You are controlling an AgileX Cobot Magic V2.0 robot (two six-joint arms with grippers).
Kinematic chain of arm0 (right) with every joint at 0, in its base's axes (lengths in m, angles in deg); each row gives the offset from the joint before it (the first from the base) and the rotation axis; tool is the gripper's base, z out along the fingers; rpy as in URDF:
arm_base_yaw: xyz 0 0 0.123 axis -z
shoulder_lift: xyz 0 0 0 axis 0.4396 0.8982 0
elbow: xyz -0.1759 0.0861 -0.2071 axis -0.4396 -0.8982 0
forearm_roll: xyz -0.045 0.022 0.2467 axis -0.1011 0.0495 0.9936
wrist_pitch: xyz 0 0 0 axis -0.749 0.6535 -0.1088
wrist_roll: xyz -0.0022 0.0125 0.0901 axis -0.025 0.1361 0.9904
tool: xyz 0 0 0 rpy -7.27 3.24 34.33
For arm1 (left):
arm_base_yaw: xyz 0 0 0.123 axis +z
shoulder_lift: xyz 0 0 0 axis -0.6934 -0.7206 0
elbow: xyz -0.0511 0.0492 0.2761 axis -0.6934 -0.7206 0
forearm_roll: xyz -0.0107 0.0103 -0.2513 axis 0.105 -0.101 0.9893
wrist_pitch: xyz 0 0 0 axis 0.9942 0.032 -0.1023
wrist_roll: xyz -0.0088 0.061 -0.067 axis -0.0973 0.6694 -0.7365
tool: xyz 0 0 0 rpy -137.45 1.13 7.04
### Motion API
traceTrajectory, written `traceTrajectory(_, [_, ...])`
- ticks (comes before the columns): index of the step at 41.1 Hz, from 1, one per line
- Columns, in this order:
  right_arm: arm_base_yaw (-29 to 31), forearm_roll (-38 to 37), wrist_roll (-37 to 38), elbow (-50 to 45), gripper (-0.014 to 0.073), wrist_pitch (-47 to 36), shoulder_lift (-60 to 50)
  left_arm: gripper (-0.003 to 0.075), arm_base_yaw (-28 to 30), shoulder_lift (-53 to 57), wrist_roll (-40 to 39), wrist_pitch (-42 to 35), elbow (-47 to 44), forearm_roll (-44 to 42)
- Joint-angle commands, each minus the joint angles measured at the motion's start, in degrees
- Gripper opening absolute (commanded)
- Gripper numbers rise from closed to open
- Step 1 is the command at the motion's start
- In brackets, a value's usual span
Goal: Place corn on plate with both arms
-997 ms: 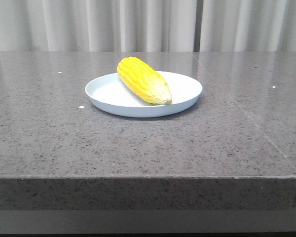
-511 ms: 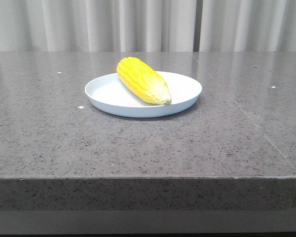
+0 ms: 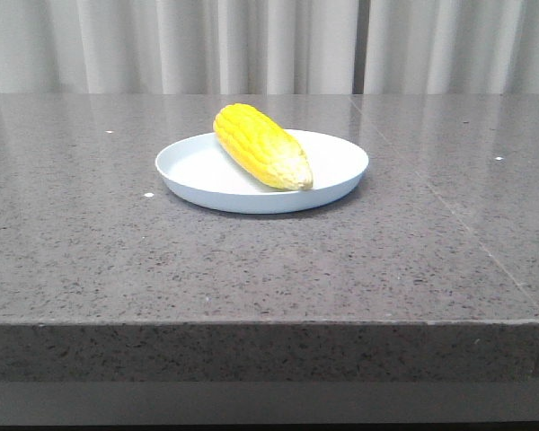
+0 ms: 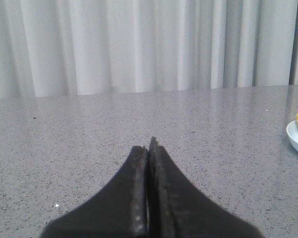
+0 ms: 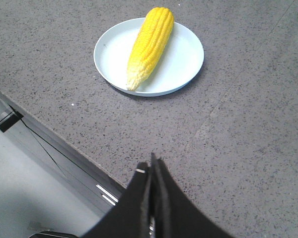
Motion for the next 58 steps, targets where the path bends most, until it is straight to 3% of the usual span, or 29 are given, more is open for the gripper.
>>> traceTrajectory(1, [0.1,-0.1,-0.2,1.2,-0.0087,-4.1,0.1,-0.0020,0.0,1.0,-0.6,-5.0,-1.3,0.0])
traceTrajectory(19, [0.1,-0.1,-0.2,0.7,-0.0087,-4.6,-0.4,-0.0020,0.0,1.0,-0.6,-5.0,-1.3,0.0])
traceTrajectory(22, [2.4,1.1,-0.2,-1.2,-0.0087,-5.4,-1.7,-0.0020,0.0,1.0,-0.6,-5.0,-1.3,0.0])
traceTrajectory(28, [12.4,1.5,-0.2,-10.1,-0.0087,-16.0,-8.0,-0.0020,0.0,0.9,-0.6,-5.0,-1.3,0.0])
traceTrajectory(38, [28.9,1.5,-0.2,-33.6,-0.0087,-42.5,-24.1,-0.0020,0.0,0.9,-0.6,-5.0,-1.3,0.0])
traceTrajectory(47, [32.1,1.5,-0.2,-46.1,-0.0087,-56.6,-32.3,-0.0020,0.0,0.9,-0.6,-5.0,-1.3,0.0])
traceTrajectory(58, [33.6,3.4,-0.2,-47.4,-0.0087,-56.9,-33.4,-0.0020,0.0,0.9,-0.6,-5.0,-1.3,0.0])
